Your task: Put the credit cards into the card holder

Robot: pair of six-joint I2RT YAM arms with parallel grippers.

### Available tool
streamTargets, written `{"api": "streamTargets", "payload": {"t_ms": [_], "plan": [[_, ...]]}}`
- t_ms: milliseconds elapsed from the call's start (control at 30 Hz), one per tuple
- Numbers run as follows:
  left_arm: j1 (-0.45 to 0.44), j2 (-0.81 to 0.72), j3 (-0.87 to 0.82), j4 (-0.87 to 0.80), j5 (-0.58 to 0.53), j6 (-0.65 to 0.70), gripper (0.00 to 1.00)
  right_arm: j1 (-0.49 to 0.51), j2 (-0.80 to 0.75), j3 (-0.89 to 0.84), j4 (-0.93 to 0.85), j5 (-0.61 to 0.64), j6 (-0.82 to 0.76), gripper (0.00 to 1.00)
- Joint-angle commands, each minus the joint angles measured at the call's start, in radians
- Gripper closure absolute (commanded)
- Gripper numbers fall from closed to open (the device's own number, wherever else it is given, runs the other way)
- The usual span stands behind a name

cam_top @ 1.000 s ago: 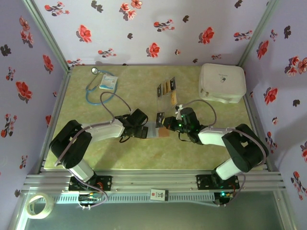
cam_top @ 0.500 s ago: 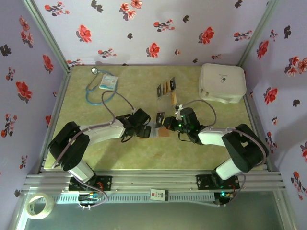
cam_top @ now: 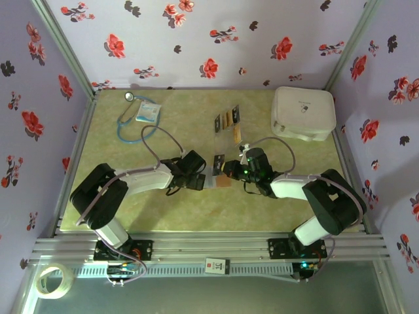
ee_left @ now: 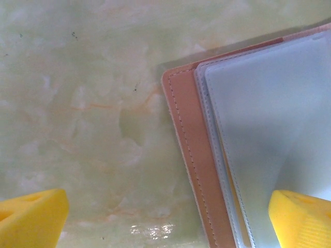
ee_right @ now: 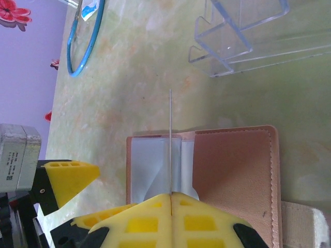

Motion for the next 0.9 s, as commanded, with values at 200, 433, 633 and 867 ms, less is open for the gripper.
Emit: {"api": "streamTargets", "payload": {"t_ms": [200, 433, 633, 867], "plan": [[-0.004, 0.004, -0.016, -0.02, -0.054, 0.004, 0.0, 0.008, 0.019, -0.009, 0.021, 0.003, 0.017, 1.0], [-0.005, -0.016, -0.022, -0.02, -0.052, -0.004, 0.0, 0.008, 0.026, -0.008, 0.021, -0.001, 0.015, 1.0], [-0.004, -0.027, 0.01, -0.034, -0.051, 0.017, 0.0, 0.007, 0.028, -0.006, 0.019, 0.001, 0.017, 1.0], [0.002, -0.02, 0.041, -0.038, -0.051, 0.033, 0.0, 0.008, 0.029, -0.005, 0.019, 0.0, 0.018, 1.0]]}}
